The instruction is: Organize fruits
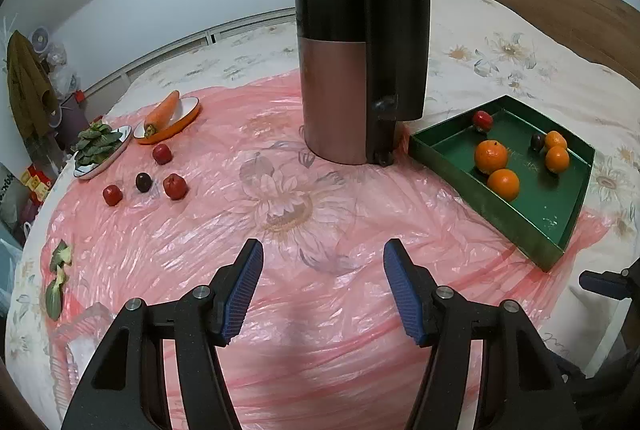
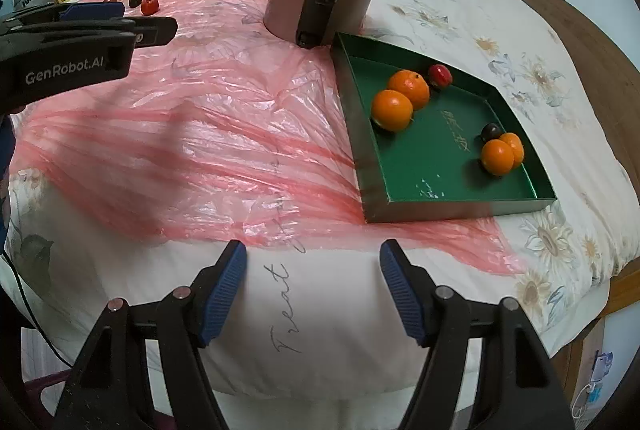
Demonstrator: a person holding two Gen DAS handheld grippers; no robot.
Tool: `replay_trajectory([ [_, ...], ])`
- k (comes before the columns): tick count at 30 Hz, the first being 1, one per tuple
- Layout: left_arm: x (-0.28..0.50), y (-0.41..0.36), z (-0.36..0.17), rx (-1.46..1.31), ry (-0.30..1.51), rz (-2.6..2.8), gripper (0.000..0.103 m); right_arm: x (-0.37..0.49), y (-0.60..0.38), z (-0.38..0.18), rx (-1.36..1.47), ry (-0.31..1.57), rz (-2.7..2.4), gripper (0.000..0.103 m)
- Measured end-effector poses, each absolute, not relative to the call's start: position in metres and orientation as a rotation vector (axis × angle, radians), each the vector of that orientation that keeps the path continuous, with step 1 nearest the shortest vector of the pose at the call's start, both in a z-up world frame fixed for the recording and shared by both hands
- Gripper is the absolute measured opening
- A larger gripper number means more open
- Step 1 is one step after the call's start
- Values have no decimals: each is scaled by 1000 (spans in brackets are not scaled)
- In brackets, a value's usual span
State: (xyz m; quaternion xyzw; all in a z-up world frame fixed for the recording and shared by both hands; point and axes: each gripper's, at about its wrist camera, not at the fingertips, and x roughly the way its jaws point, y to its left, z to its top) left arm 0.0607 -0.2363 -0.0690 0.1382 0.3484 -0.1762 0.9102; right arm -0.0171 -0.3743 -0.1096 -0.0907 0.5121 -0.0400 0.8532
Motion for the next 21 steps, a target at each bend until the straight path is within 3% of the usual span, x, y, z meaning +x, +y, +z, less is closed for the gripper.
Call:
replay_trajectory([
  [21, 60, -237, -76, 280, 733, -366, 57, -19, -375, -111, -205, 1078, -93, 103],
])
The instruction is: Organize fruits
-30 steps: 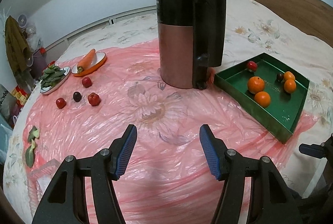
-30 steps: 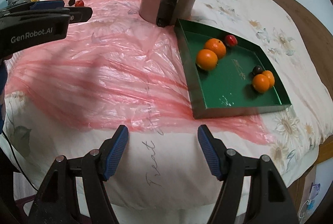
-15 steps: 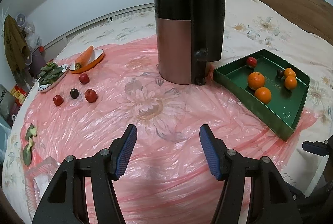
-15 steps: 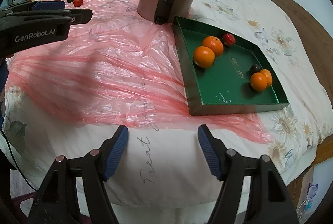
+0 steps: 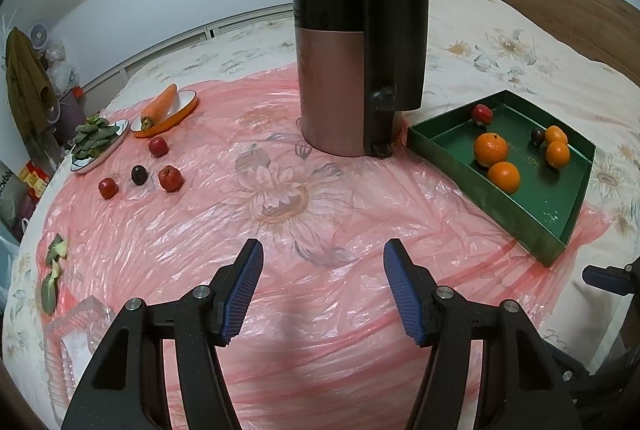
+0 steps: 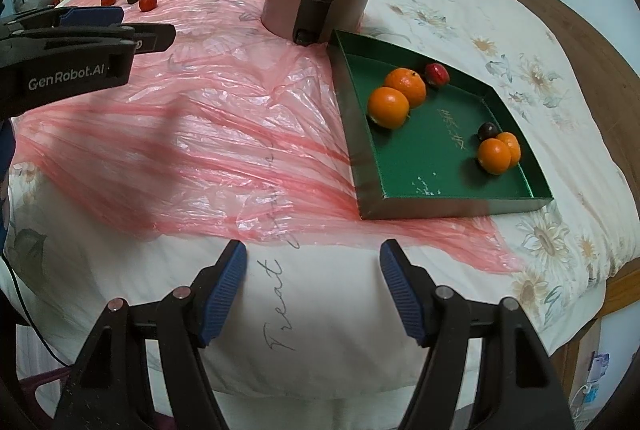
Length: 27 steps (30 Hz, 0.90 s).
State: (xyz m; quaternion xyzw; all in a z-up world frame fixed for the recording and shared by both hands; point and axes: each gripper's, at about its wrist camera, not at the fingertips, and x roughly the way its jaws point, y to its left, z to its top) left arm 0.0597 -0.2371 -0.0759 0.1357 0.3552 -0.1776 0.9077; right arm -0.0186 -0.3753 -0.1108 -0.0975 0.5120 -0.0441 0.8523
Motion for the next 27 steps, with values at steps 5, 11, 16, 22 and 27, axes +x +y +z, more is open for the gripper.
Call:
replay_trajectory([
  [5, 60, -235, -76, 278, 734, -365, 57, -18, -375, -111, -213, 1078, -95, 103],
  [11, 61, -230, -78, 271, 741, -359, 57, -17, -370, -112, -228, 1081, -91, 103],
  [16, 62, -228, -79, 267, 742, -358, 57, -17, -367, -113, -237, 1088, -85, 103],
  [22, 63, -224, -77, 246, 747, -365, 57, -29, -366, -112, -222, 1138, -69, 103],
  [27, 62, -224, -74, 224, 744, -385, 57, -47, -365, -115, -223, 1194, -77, 103],
])
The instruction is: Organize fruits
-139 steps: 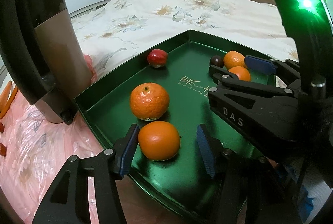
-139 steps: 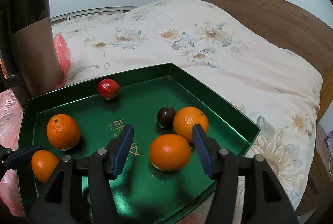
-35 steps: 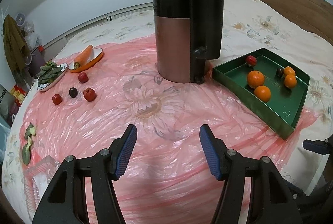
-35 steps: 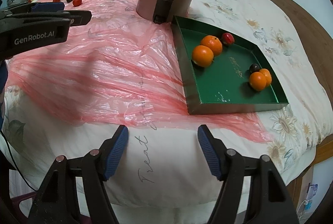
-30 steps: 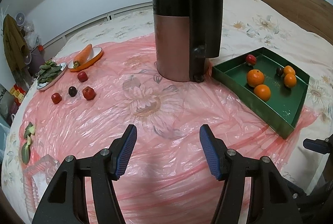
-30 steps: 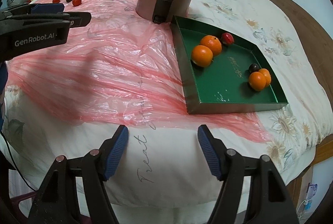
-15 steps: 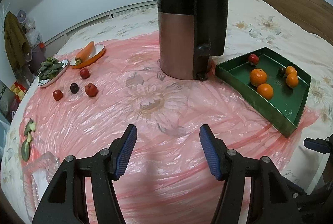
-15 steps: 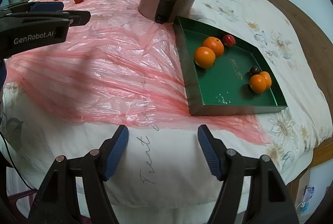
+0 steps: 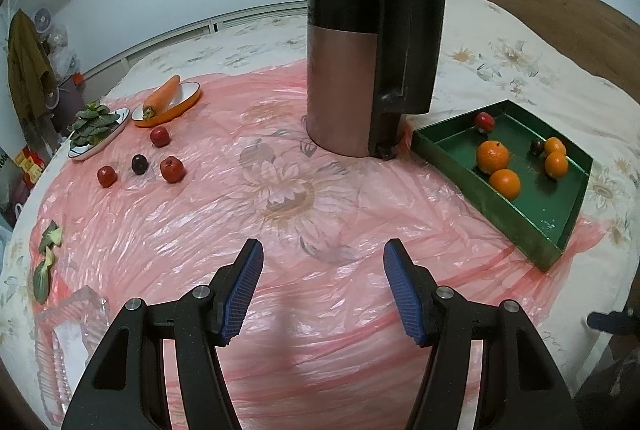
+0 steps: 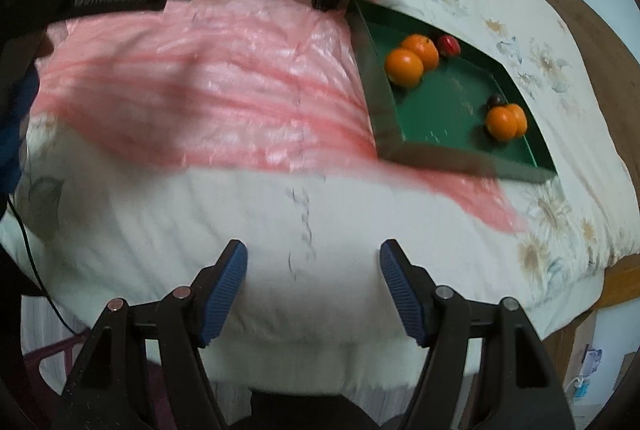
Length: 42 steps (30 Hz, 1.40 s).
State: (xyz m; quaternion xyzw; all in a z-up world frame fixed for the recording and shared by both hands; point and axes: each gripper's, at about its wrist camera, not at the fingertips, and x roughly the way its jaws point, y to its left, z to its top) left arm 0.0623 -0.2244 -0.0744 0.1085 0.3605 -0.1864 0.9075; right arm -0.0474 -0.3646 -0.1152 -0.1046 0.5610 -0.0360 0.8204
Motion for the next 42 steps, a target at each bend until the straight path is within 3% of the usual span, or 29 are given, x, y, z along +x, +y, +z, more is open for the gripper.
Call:
replay_trajectory([
  [25, 54, -221, -67, 199, 742, -408, 57, -84, -383, -117, -338, 1316, -164, 103],
  [42, 57, -212, -70, 194, 747, -400, 57, -76, -368, -112, -361, 1291, -132, 103],
])
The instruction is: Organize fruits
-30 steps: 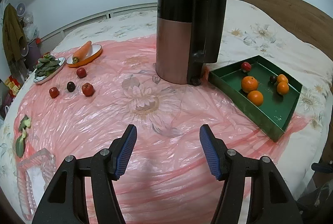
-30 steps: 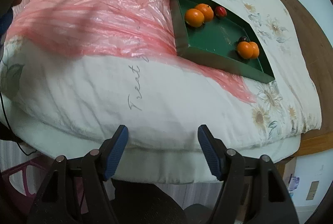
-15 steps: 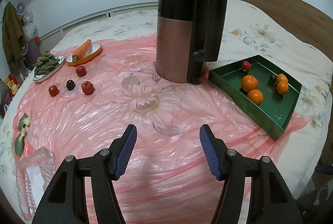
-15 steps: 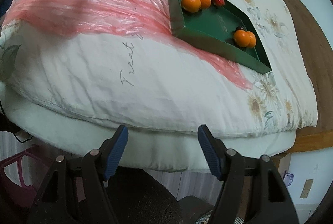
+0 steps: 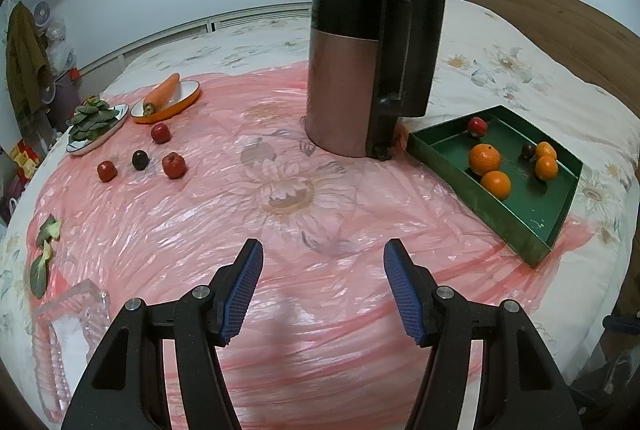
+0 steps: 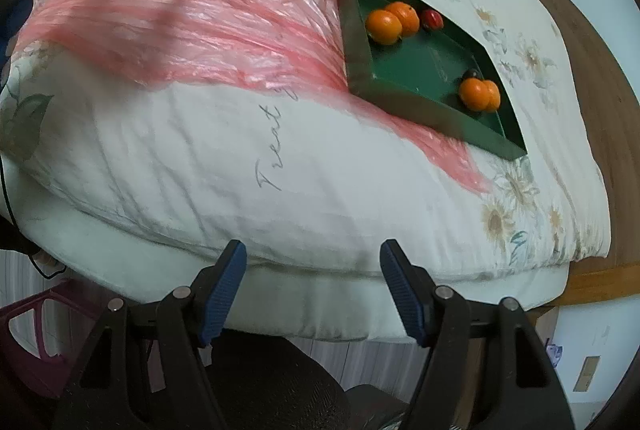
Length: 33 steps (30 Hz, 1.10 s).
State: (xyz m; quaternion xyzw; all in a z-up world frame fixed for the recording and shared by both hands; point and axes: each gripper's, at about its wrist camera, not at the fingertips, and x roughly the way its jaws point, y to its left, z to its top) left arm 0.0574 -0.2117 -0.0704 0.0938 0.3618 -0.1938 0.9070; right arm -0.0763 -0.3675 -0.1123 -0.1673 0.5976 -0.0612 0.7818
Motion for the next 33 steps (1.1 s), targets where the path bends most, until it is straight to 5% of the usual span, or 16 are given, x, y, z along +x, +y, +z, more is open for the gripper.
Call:
replay_trajectory([
  [33, 78, -96, -64, 164, 750, -200, 57, 5, -260, -80, -254, 1061, 157, 103],
])
